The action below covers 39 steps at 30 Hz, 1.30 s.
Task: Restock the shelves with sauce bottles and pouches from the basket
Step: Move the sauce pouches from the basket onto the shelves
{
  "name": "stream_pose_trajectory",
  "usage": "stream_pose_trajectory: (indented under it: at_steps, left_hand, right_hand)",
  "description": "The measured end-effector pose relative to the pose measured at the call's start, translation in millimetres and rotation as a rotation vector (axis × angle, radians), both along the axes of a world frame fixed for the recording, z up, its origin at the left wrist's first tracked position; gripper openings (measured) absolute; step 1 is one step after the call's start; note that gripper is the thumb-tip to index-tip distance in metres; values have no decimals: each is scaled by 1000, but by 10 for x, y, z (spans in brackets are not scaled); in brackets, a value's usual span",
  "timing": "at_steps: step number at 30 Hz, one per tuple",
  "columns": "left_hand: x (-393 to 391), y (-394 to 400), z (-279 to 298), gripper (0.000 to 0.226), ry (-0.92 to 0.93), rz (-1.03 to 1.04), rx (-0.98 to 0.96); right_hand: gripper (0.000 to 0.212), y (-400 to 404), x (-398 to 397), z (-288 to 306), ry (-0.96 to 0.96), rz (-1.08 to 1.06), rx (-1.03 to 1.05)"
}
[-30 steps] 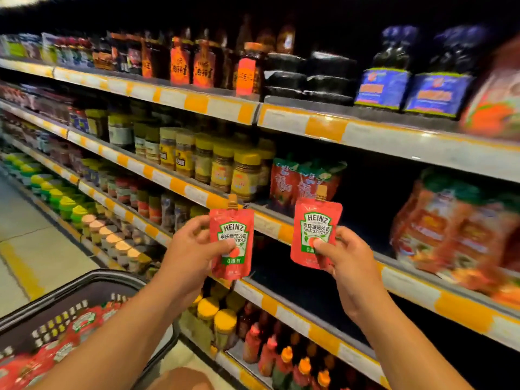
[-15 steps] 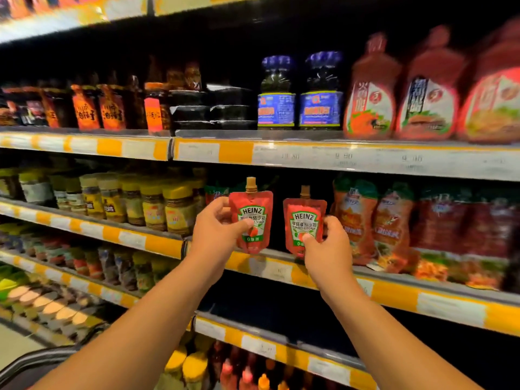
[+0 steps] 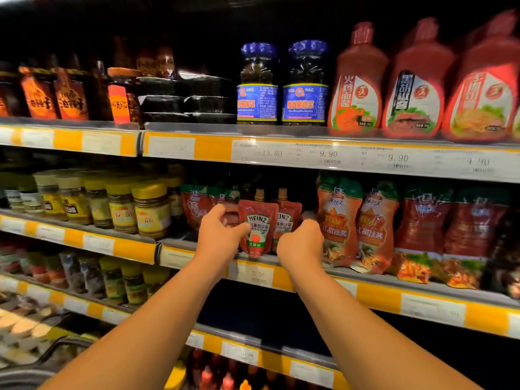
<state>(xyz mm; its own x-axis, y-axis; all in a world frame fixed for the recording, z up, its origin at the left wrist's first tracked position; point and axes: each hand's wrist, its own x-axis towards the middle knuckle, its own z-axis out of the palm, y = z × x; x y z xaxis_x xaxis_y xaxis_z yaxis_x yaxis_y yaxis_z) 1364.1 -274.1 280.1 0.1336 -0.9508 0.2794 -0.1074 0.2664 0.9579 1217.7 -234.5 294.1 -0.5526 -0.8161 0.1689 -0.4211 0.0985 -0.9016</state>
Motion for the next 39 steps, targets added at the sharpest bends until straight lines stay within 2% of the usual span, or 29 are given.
stream_pose_trajectory:
  at_steps: [2,5,6,12,15,17,19,22,24,27,31,35,38,39]
  left_hand:
    - [-18,-24,-6,68,-71,48,-7]
    - [-12,-35,-37,36,-170,75,-61]
    - [-11,-26,-53,32,-205,83,-73]
    - [-15,84,-131,38,-444,181,-123]
    - [-16,153,-139,50,-580,215,-103]
    - [0,225,-155,52,-562,238,-121]
    - [39,300,-218,47,-577,260,-265]
    - [85,424,-362,23,-786,149,-536]
    - [88,455,-434,14,-931,39,-565]
    - [72,420,-439,27,-1052,-4,-479]
    - [83,335,-312,36,-1204,-1,-442]
    - [62,209,-184,30,-1286,-56,-402]
    - [40,75,-115,29,-1299,-150,-351]
    - [34,35,-102,30,-1301,-180,-338]
  right_hand:
    - [16,-32,7,29,31,3,34]
    - [31,-42,18,58,82,6,72]
    - [34,-29,20,65,103,4,85]
    - [13,147,-6,70,235,78,65]
    - [20,292,-33,65,314,130,53]
    - [31,386,-58,44,373,139,45]
    - [35,464,-86,-17,472,136,-28]
    - [17,524,-84,-84,765,213,-121]
    - [23,504,-59,-113,902,301,-81]
    - [22,450,18,-130,1004,379,61]
    - [24,363,71,-112,1027,409,204]
    - [23,266,92,9,975,436,302]
    - [6,159,87,78,877,468,337]
    - [9,125,78,95,840,471,336]
